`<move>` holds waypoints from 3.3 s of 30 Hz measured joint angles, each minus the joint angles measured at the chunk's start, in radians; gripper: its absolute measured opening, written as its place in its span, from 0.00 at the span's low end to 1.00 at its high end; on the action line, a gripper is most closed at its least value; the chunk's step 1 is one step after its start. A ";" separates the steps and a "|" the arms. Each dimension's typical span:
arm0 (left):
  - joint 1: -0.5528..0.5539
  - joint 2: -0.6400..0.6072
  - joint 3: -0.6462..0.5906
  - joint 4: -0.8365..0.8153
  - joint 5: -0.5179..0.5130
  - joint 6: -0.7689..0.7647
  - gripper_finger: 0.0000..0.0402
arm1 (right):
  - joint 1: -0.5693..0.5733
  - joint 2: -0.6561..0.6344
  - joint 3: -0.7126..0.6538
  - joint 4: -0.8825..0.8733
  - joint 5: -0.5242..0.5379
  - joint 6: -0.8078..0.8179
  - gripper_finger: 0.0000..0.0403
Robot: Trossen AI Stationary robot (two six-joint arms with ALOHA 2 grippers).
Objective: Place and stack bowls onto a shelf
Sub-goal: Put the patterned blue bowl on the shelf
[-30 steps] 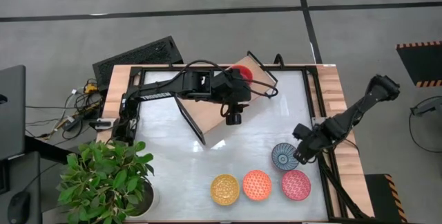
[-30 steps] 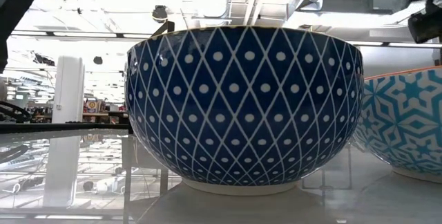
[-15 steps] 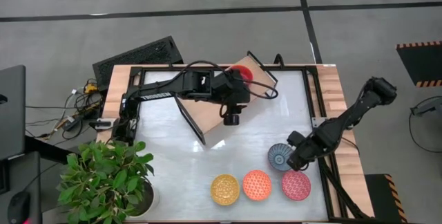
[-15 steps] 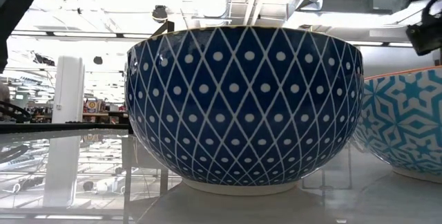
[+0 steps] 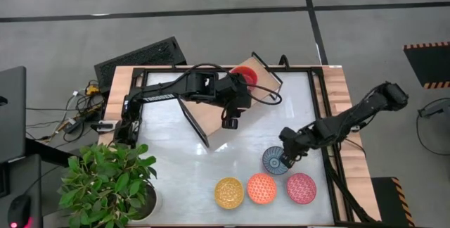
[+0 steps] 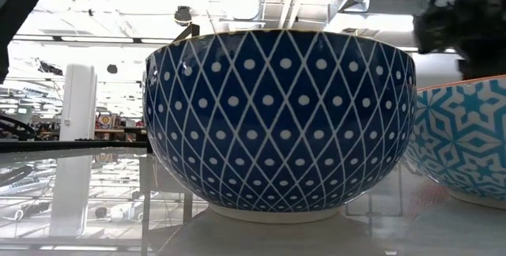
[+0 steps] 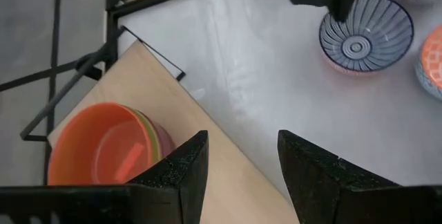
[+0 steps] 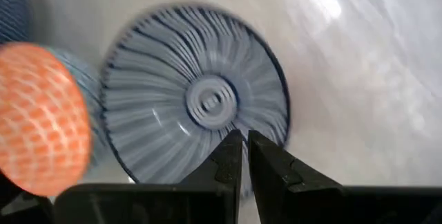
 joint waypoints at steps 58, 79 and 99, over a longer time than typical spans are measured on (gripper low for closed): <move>0.051 0.000 0.000 -0.178 0.478 0.146 0.40 | -0.396 -0.014 0.112 0.006 -0.071 -0.235 0.13; -0.169 0.011 -0.461 0.318 0.333 0.427 0.40 | -0.319 -0.451 0.113 -0.156 0.070 -0.149 0.13; -0.226 0.045 -0.719 0.618 0.269 0.599 0.40 | -0.319 -0.449 0.112 -0.210 0.056 -0.201 0.13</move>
